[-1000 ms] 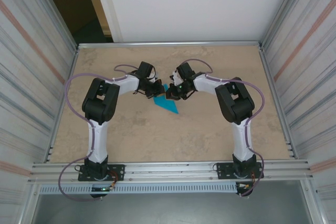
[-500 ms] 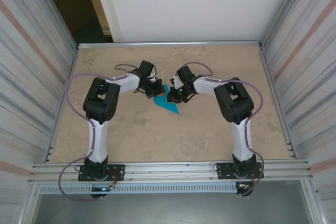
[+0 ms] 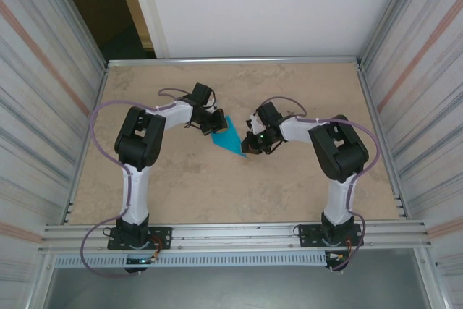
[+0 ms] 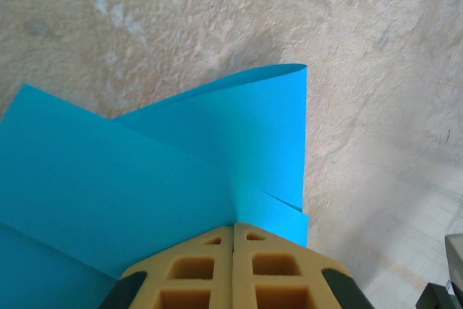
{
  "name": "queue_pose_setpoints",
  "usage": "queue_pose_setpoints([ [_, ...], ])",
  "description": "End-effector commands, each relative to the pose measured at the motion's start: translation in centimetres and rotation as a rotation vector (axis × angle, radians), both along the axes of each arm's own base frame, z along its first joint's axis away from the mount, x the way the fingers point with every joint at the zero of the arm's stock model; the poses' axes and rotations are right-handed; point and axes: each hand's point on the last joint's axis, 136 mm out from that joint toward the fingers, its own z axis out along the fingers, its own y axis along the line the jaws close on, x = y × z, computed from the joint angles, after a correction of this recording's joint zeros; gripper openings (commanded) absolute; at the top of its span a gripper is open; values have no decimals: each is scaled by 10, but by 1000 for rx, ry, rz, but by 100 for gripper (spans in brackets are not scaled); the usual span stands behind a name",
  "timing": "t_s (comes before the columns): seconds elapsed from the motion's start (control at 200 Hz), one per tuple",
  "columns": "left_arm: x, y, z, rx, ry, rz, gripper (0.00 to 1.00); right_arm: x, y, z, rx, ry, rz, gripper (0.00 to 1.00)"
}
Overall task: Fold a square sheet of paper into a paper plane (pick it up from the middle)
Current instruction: Fourth fold the wing at the center of the table.
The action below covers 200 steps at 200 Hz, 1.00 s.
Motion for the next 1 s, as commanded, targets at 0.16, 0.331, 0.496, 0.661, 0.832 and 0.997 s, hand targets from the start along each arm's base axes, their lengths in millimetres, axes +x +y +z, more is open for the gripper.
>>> queue_pose_setpoints([
  [0.16,-28,43,-68,224,158,52,6,-65,-48,-28,-165,176,6,6],
  [0.331,-22,34,-59,180,141,41,6,-49,-42,-6,-121,89,-14,8],
  [0.496,4,3,0,5,28,8,10,-7,-21,43,13,-92,-92,19],
  [0.661,20,-13,79,-151,-126,20,22,31,-9,64,84,-172,-167,37],
  [0.832,13,12,102,-200,-187,106,38,56,-1,58,107,-165,-174,40],
  [0.997,-4,47,98,-213,-196,186,52,72,13,53,139,-152,-124,39],
])
